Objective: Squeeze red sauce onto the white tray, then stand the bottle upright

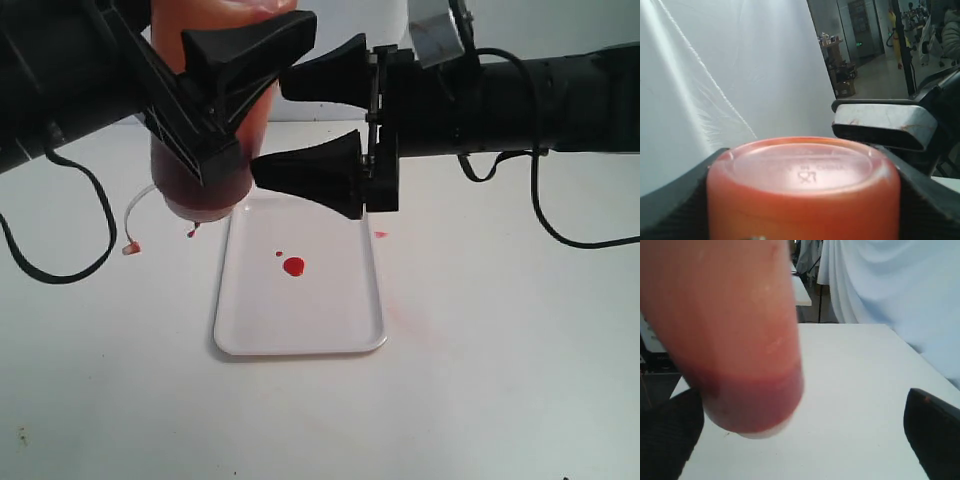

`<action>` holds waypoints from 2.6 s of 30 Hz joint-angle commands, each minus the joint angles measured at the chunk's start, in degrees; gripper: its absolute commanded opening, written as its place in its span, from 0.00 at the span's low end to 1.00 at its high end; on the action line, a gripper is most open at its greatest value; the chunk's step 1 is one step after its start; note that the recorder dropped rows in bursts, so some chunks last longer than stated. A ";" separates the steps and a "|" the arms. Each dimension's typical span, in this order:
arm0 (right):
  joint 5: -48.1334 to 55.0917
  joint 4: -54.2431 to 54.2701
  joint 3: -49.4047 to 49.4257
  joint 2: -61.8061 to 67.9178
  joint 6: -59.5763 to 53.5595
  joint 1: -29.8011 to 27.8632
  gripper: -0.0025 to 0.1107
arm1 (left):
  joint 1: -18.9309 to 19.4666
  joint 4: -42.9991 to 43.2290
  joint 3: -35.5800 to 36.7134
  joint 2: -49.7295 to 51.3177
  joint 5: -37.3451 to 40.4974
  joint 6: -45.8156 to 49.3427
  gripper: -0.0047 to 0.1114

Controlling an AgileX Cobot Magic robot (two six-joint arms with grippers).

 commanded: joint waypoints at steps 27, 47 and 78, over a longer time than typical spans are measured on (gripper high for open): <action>2.12 4.88 -0.39 -0.29 -0.77 2.23 0.92 | -0.25 -10.89 -0.74 7.08 -21.09 1.09 0.04; 2.01 4.88 -0.39 -0.29 -0.67 2.64 0.02 | -0.25 -10.42 -0.74 7.08 -18.61 -0.94 0.06; -36.47 2.51 -0.39 -8.63 -0.67 2.64 0.02 | -0.25 -10.78 -0.74 -7.96 3.09 12.11 0.94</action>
